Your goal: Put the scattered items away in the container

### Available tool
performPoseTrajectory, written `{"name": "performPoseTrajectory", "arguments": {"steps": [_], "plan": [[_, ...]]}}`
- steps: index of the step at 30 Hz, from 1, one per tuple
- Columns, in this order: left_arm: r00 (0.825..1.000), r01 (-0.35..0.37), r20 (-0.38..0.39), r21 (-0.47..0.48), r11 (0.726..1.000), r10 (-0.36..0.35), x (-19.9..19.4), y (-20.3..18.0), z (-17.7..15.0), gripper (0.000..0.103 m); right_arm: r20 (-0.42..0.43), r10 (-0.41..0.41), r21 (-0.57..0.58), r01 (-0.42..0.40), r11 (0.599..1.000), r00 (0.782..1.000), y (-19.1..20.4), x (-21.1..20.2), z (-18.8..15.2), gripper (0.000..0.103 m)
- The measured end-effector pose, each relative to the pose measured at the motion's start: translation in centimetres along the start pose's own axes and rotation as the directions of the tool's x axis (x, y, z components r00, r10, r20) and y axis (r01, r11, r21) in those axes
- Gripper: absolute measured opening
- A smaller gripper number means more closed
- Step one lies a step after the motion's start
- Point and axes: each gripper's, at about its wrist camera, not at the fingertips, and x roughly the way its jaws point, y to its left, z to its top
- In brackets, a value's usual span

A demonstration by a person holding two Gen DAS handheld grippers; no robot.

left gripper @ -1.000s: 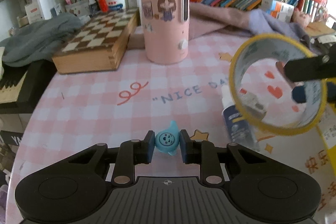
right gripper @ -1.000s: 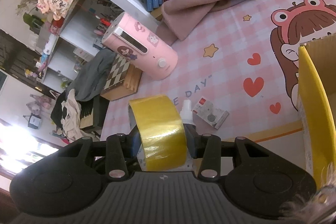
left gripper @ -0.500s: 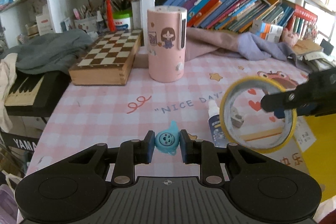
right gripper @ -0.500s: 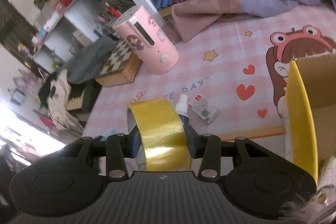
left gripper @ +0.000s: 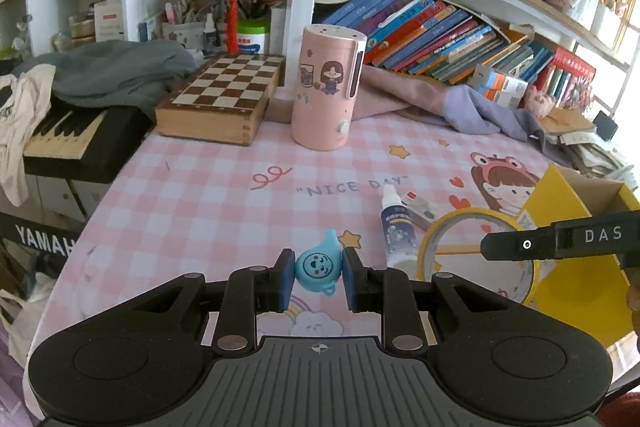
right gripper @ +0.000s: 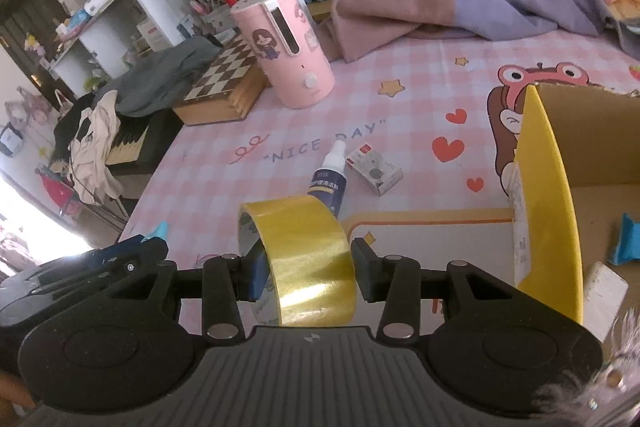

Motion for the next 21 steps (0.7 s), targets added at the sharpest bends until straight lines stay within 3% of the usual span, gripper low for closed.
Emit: {"name": "performPoseTrajectory", "arguments": {"steps": [10,21], "plan": [[0.998,0.050,0.035,0.024,0.998,-0.050,-4.0,-0.7,-1.6,0.024,0.086,-0.026,-0.066,0.032,0.997,0.996,1.9,-3.7,-2.9,0.040],[0.995,0.090,0.030,0.012,0.996,-0.090,-7.8,-1.1,-4.8,0.024,0.089,-0.048,-0.055,0.053,0.997,0.995,3.0,-6.7,-7.3,0.040]]}}
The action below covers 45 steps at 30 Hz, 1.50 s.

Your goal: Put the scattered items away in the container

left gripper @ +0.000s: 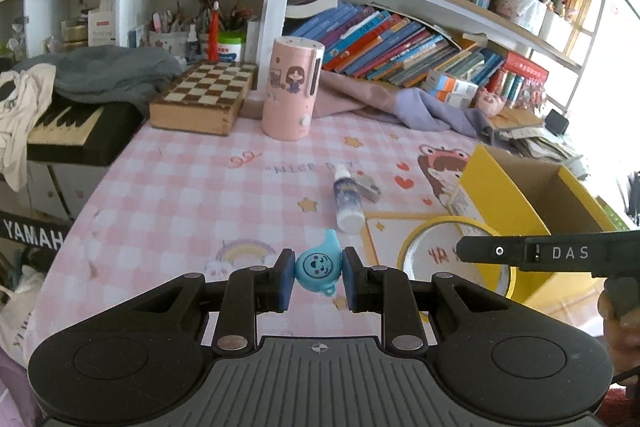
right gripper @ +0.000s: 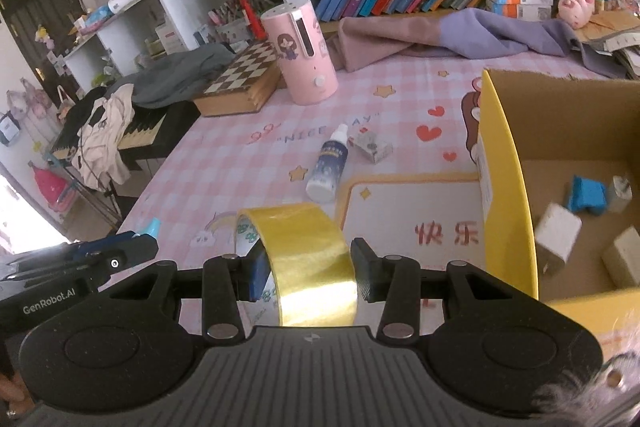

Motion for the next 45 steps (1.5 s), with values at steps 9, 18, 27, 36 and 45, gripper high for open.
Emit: {"name": "performPoseTrajectory", "arguments": {"steps": [9,18,27,36,45], "plan": [[1.000,0.009,-0.006,-0.001,1.000,-0.009,-3.1,-0.5,-2.5,0.024,-0.009,-0.001,-0.002,0.001,1.000,1.000,0.6,-2.4,-3.4,0.040],[1.000,0.021,-0.006,0.016,1.000,-0.021,-5.4,-1.5,-4.4,0.024,-0.021,-0.021,0.016,0.022,1.000,1.000,0.6,-4.5,-6.6,0.040],[0.999,0.043,-0.008,0.014,0.999,-0.043,-7.0,-2.6,-6.1,0.024,-0.026,-0.037,-0.023,0.036,0.999,0.999,1.3,-6.4,-9.2,0.040],[0.993,0.119,-0.035,0.061,0.991,-0.117,-6.7,-4.9,-6.9,0.024,-0.026,-0.097,0.024,0.097,0.995,0.995,-0.3,-8.6,-11.1,0.040],[0.977,0.207,-0.069,0.129,0.970,-0.199,-5.7,-7.6,-7.0,0.024,-0.007,-0.164,0.093,0.164,0.982,0.986,-2.3,-10.8,-12.3,0.040]]}}
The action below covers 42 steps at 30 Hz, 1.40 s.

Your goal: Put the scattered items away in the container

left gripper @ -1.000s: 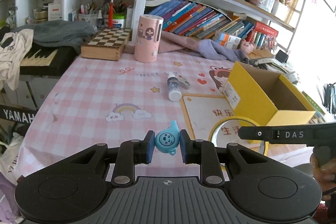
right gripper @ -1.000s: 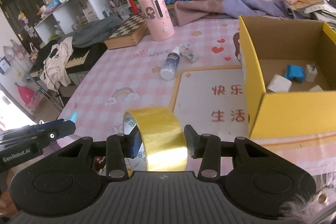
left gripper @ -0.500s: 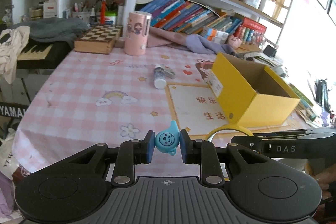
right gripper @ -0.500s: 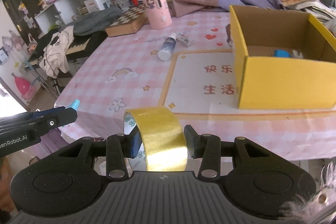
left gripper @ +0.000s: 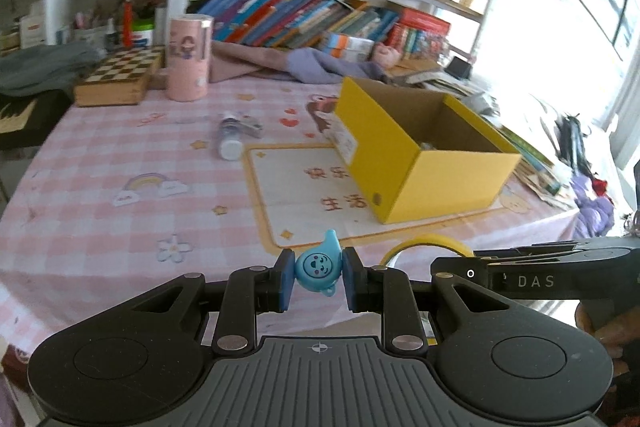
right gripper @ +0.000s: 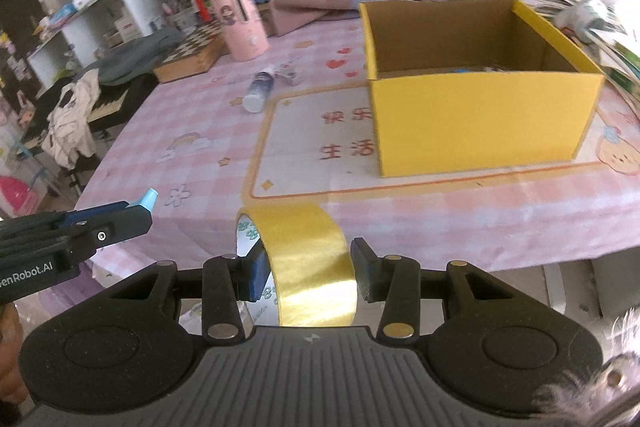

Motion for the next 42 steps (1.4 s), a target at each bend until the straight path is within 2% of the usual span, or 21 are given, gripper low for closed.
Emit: {"name": "performPoseTrajectory", "arguments": {"steps": [12,23,34,42], "plan": [[0.992,0.119,-0.045,0.085,0.989,-0.115,2.1,-3.7,0.2,0.024,0.011,-0.093,0.095,0.092,0.991,0.996,-3.5,-2.7,-1.8,0.040],[0.976,0.211,-0.081,0.157,0.965,-0.200,4.1,-7.9,0.7,0.024,0.033,-0.175,0.181,0.167,0.969,0.984,-7.4,-5.3,-2.9,0.040],[0.970,0.240,-0.078,0.195,0.951,-0.228,5.7,-10.4,2.0,0.024,0.058,-0.196,0.195,0.181,0.964,0.979,-9.8,-5.7,-1.6,0.040],[0.974,0.224,-0.063,0.187,0.957,-0.215,7.1,-11.0,3.5,0.024,0.062,-0.181,0.165,0.169,0.972,0.981,-11.1,-4.8,0.4,0.040]]}}
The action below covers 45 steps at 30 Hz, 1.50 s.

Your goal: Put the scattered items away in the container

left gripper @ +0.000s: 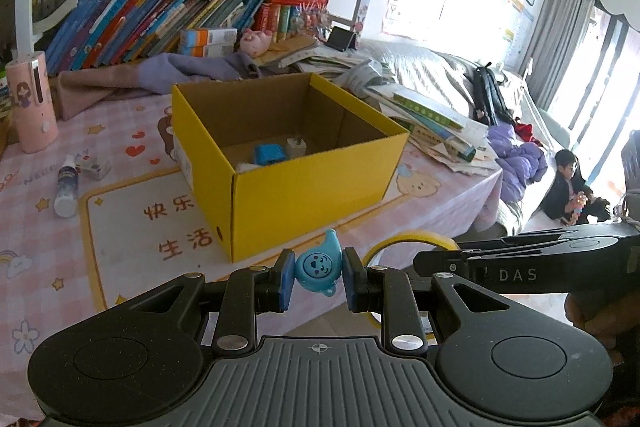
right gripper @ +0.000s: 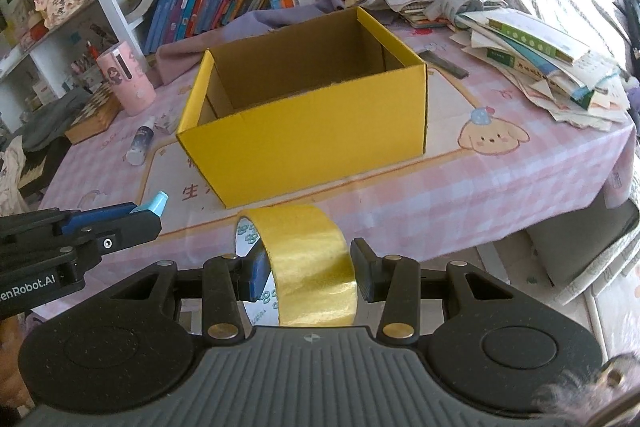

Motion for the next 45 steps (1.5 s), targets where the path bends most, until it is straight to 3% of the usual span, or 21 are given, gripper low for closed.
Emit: {"name": "performPoseTrajectory", "arguments": {"steps": [14,25,29,37,45], "plan": [[0.996,-0.024,0.090,-0.004,1.000,0.024,2.8,0.3,5.0,0.024,0.120,0.020,-0.087,-0.009,0.996,0.993,-2.0,1.2,7.6,0.040],[0.978,-0.145,0.143,-0.042,0.989,0.149,6.8,0.4,9.0,0.024,0.203,0.117,-0.239,-0.067,0.969,0.972,-3.0,4.4,16.1,0.039],[0.963,-0.223,0.139,-0.064,0.973,0.230,8.9,0.7,9.8,0.024,0.158,0.113,-0.289,-0.064,0.955,0.981,-3.1,8.2,18.0,0.039],[0.948,-0.317,0.007,0.017,0.948,0.317,13.3,-0.1,9.2,0.024,-0.024,0.124,-0.364,-0.124,0.923,0.992,-2.2,16.1,18.1,0.039],[0.932,-0.355,-0.088,-0.021,0.934,0.352,14.8,0.6,8.2,0.024,-0.104,0.152,-0.388,-0.181,0.904,0.983,-1.4,18.7,18.1,0.037]]}}
